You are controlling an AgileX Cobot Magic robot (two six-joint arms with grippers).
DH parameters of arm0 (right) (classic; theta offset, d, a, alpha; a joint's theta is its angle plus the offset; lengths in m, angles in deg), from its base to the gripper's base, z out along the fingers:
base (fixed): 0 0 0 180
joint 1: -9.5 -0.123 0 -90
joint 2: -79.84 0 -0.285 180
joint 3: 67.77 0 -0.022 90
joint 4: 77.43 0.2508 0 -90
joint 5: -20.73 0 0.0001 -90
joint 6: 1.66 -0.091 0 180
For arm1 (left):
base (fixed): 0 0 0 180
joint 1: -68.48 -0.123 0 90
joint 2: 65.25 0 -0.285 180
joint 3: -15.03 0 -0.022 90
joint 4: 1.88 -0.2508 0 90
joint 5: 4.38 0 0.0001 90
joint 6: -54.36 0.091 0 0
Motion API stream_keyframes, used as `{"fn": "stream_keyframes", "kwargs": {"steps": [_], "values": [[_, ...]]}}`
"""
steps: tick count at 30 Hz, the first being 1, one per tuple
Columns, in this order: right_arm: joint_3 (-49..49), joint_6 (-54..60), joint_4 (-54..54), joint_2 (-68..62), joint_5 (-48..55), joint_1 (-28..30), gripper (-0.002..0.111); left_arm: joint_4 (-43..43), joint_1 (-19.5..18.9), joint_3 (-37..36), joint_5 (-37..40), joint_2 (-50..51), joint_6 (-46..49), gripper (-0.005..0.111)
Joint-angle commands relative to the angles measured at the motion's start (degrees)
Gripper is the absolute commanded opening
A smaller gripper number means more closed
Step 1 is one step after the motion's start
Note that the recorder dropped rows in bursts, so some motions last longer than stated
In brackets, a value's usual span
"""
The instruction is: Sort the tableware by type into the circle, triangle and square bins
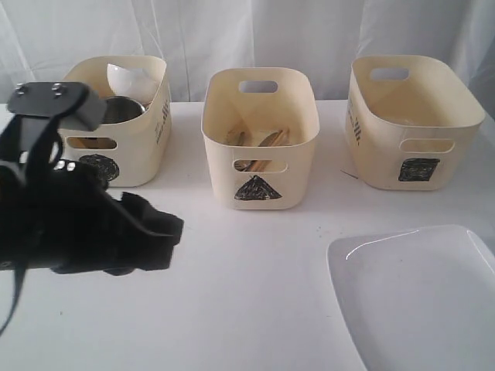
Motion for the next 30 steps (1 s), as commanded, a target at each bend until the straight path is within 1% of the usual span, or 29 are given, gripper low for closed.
{"fn": "stream_keyframes", "kwargs": {"steps": [1, 5, 9, 12, 16, 18, 19, 21, 24, 27, 30], "values": [[0.3, 0.0, -0.1, 0.2, -0.3, 0.0, 0.000, 0.5, -3.0, -4.8, 0.1, -6.6, 0.6, 0.049], [0.3, 0.0, -0.1, 0.2, -0.3, 0.0, 0.000, 0.5, -6.7, -9.4, -2.0, -11.5, 0.6, 0.049], [0.3, 0.0, -0.1, 0.2, -0.3, 0.0, 0.000, 0.5, -11.6, -14.2, -4.8, -15.9, 0.6, 0.049], [0.3, 0.0, -0.1, 0.2, -0.3, 0.0, 0.000, 0.5, -15.7, -16.5, -4.8, -19.6, 0.6, 0.049], [0.3, 0.0, -0.1, 0.2, -0.3, 0.0, 0.000, 0.5, -21.1, -17.8, -3.0, -24.8, 0.6, 0.049], [0.3, 0.0, -0.1, 0.2, -0.3, 0.0, 0.000, 0.5, -24.4, -18.4, -2.5, -27.9, 1.7, 0.049], [0.3, 0.0, -0.1, 0.2, -0.3, 0.0, 0.000, 0.5, -25.7, -18.8, -1.9, -29.4, 3.0, 0.049], [0.3, 0.0, -0.1, 0.2, -0.3, 0.0, 0.000, 0.5, -29.5, -19.9, -0.8, -32.6, 6.5, 0.049], [0.3, 0.0, -0.1, 0.2, -0.3, 0.0, 0.000, 0.5, -34.4, -22.8, -0.5, -37.0, 10.8, 0.049], [0.3, 0.0, -0.1, 0.2, -0.3, 0.0, 0.000, 0.5, -38.4, -26.4, -3.7, -40.9, 13.0, 0.049], [0.3, 0.0, -0.1, 0.2, -0.3, 0.0, 0.000, 0.5, -42.0, -31.3, -11.2, -45.8, 12.9, 0.049]]}}
